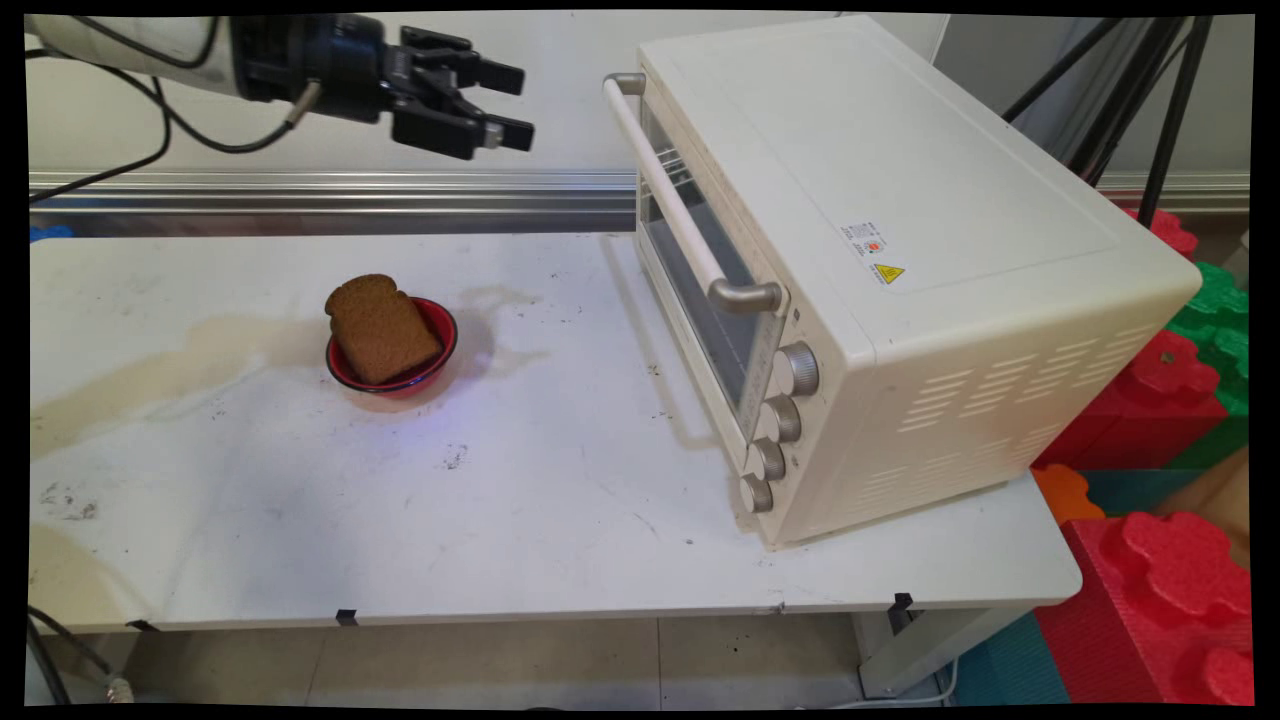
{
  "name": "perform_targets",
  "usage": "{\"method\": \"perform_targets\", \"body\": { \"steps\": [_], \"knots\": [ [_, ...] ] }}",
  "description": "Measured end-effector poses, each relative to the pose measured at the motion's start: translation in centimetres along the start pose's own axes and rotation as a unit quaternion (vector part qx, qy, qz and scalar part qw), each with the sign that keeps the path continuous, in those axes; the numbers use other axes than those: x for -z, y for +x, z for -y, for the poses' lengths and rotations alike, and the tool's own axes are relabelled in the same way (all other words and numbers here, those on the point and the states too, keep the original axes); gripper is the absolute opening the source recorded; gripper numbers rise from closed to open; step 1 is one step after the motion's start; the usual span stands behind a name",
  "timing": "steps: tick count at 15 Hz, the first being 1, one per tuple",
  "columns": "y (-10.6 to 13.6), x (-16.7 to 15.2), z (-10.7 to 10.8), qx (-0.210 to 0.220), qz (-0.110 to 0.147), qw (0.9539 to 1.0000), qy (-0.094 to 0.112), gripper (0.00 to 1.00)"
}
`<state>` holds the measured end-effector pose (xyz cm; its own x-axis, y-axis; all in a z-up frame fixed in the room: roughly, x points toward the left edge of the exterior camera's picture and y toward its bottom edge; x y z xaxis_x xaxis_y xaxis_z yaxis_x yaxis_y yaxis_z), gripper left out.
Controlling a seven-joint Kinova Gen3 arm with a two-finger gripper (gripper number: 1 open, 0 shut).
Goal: Open the oven
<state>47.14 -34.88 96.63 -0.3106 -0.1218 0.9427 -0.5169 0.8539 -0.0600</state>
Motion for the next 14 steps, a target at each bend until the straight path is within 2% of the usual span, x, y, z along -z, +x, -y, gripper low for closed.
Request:
{"method": "perform_targets", "body": {
  "steps": [8,14],
  "knots": [
    [0.1,-4.9,0.1,0.003,0.011,0.9999,0.000,1.00],
    [0.4,-7.4,0.1,0.011,0.010,0.9999,0.000,1.00]
  ]
}}
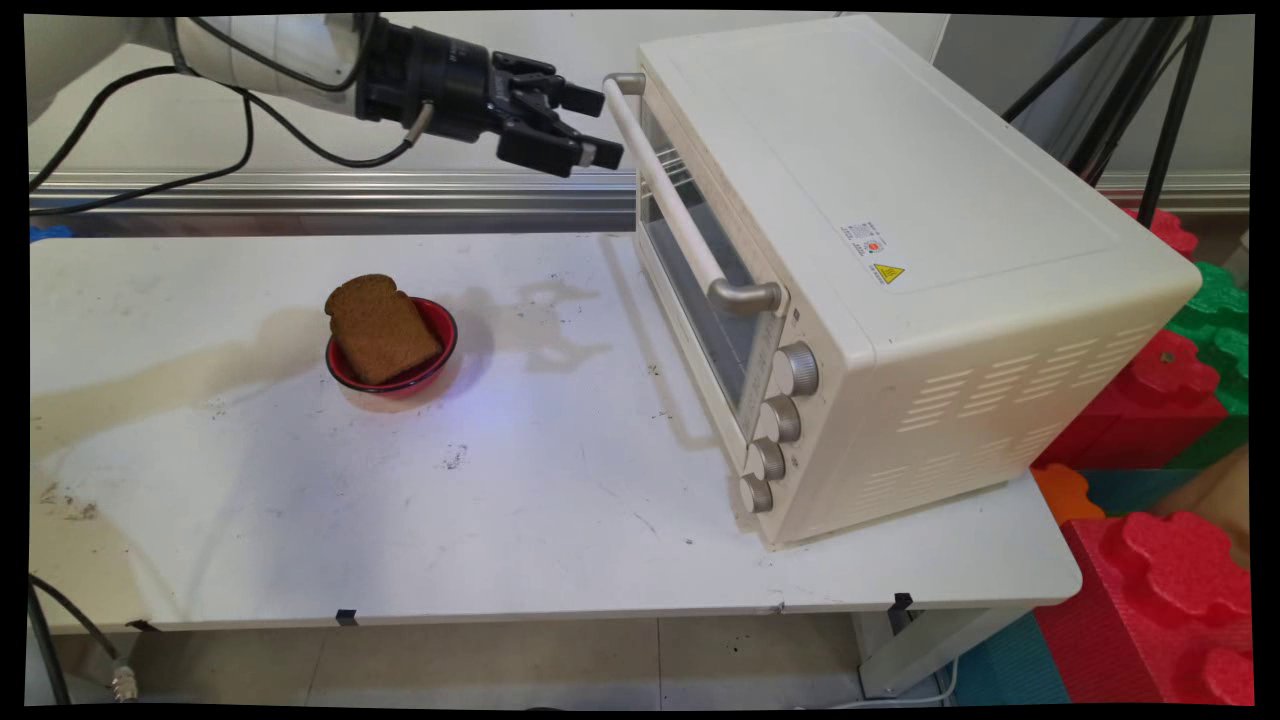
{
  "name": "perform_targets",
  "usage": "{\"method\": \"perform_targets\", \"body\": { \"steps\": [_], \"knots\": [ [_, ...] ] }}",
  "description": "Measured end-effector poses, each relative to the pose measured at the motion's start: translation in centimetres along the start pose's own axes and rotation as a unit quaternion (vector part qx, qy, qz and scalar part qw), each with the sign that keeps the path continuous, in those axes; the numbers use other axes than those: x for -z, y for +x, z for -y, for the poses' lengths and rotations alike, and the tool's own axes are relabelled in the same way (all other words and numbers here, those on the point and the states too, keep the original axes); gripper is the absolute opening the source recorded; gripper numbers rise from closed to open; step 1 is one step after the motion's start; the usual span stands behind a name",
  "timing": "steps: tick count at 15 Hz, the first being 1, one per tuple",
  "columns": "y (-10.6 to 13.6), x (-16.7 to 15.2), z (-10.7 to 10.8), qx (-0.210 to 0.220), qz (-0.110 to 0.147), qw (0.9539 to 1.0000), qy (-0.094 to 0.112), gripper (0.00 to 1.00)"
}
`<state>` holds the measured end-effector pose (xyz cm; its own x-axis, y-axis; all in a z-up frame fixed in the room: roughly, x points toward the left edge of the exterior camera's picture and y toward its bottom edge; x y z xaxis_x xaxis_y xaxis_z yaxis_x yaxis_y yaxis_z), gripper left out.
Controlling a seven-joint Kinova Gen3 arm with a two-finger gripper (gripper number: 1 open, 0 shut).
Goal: Open the oven
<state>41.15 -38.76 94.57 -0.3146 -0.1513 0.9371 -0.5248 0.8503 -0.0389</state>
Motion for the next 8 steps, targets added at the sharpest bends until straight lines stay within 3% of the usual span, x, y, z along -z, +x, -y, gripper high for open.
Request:
{"method": "perform_targets", "body": {
  "steps": [8],
  "knots": [
    [0.5,-2.0,-0.1,0.006,-0.005,1.0000,0.000,1.00]
  ]
}}
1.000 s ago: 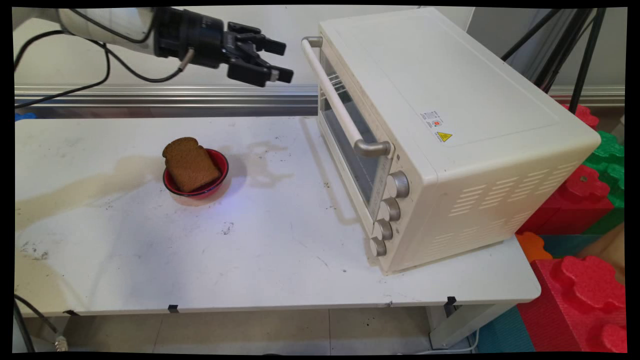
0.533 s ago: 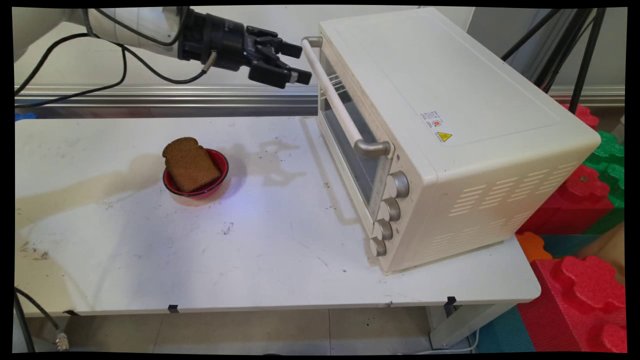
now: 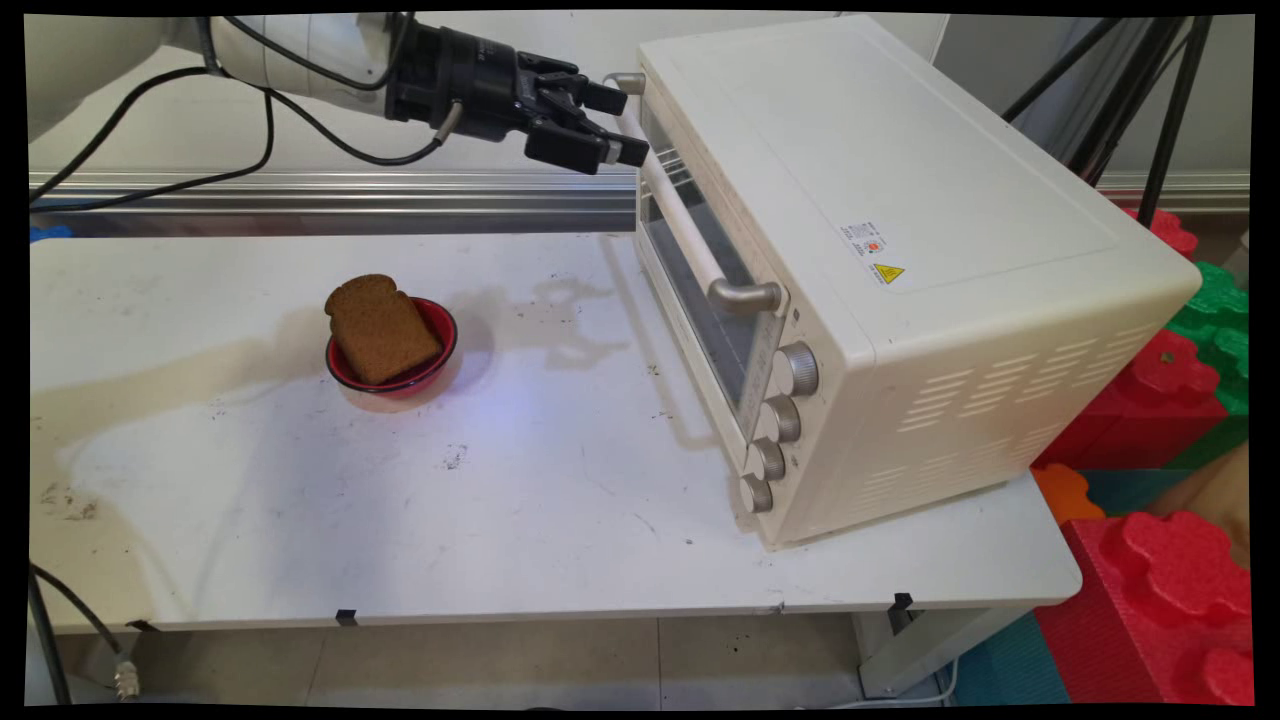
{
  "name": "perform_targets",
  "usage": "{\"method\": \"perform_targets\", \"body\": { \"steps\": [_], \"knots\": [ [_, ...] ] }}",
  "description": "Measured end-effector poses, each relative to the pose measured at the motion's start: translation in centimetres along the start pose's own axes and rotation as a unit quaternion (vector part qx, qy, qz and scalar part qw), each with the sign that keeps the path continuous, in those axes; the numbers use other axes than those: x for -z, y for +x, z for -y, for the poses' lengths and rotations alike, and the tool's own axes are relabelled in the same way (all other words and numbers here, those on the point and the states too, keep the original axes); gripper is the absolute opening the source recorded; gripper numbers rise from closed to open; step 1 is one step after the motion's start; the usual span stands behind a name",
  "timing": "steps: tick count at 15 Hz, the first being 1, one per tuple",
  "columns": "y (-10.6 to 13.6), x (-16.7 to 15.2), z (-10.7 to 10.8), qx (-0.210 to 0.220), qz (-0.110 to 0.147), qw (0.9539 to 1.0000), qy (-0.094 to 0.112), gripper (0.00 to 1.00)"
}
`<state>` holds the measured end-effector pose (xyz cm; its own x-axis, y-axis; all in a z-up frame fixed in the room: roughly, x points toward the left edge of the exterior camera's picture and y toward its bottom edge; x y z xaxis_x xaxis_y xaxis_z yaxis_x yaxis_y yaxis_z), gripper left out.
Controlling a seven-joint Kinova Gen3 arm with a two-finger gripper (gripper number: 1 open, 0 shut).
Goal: Open the oven
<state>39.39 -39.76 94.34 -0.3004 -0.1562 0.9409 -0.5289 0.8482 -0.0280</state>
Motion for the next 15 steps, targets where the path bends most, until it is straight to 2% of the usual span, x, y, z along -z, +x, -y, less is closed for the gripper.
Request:
{"method": "perform_targets", "body": {
  "steps": [4,5,15],
  "knots": [
    [0.1,-0.4,0.0,0.000,-0.003,1.0000,0.001,1.00],
    [0.1,-0.5,0.0,0.000,-0.003,1.0000,0.000,0.00],
    [0.1,-1.5,-0.1,-0.003,0.002,1.0000,-0.005,0.00]
  ]
}}
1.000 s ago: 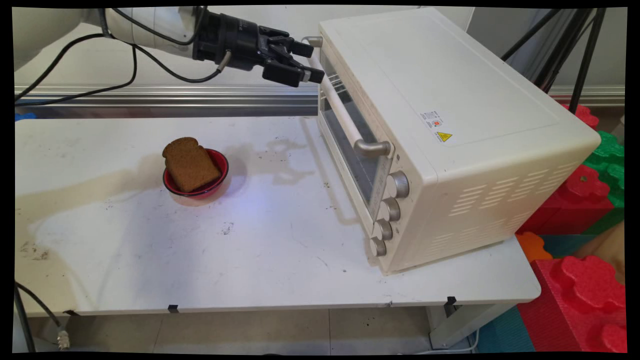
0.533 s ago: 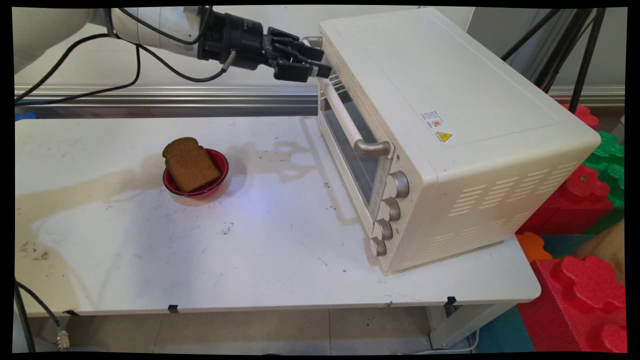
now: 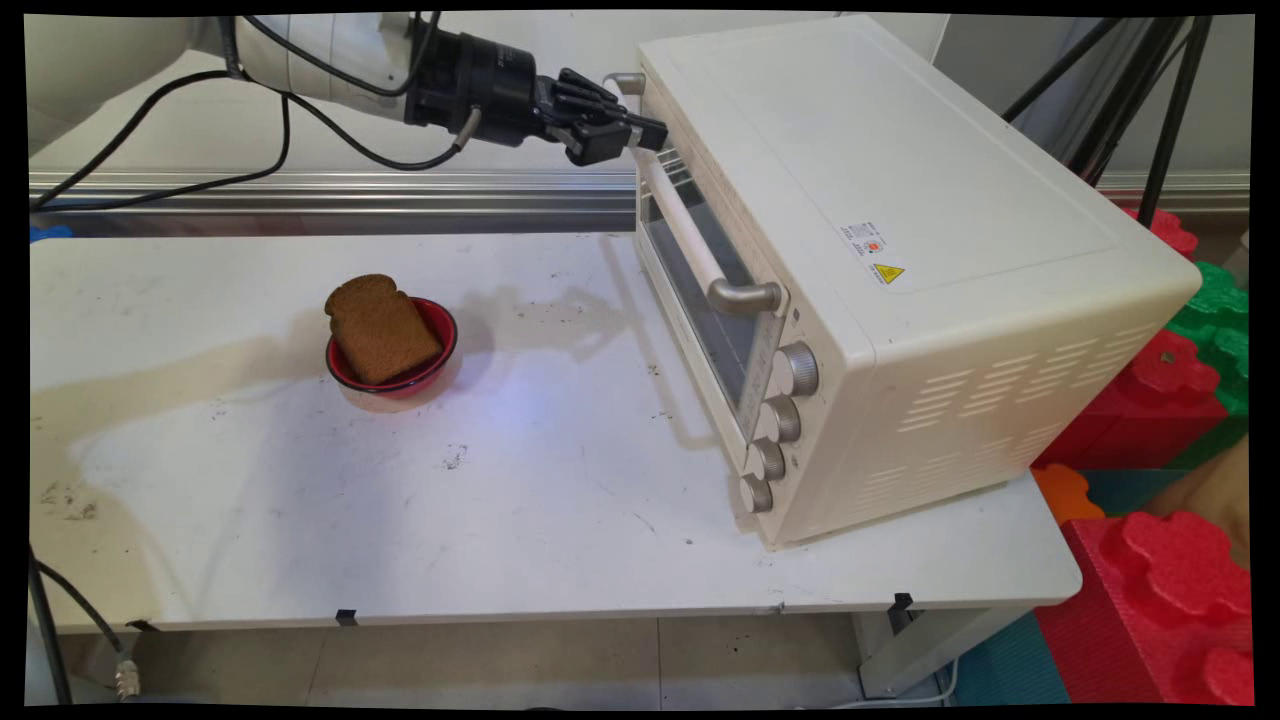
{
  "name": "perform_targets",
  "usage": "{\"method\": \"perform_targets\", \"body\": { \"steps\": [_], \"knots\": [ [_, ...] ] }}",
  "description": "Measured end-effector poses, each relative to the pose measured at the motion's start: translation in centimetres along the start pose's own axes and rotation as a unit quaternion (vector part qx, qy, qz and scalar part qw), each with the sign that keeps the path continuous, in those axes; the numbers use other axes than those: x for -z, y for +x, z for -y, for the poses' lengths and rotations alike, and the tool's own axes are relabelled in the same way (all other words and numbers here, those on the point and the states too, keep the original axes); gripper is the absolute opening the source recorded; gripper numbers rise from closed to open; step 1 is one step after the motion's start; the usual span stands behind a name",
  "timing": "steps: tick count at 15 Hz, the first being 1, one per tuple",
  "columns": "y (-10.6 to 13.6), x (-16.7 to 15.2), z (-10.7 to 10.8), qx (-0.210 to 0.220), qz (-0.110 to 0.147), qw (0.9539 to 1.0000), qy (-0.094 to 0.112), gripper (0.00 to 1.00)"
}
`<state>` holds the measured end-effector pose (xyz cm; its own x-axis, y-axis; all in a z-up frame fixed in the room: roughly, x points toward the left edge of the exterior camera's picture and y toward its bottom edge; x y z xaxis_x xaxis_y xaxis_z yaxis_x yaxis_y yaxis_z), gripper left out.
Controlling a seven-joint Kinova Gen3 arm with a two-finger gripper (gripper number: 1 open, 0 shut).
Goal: Open the oven
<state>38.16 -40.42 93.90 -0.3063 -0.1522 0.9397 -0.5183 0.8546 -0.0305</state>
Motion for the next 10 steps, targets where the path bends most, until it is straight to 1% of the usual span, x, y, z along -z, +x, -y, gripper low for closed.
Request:
{"method": "perform_targets", "body": {
  "steps": [10],
  "knots": [
    [-0.5,-1.6,0.2,-0.013,0.022,0.9997,0.002,0.00]
  ]
}}
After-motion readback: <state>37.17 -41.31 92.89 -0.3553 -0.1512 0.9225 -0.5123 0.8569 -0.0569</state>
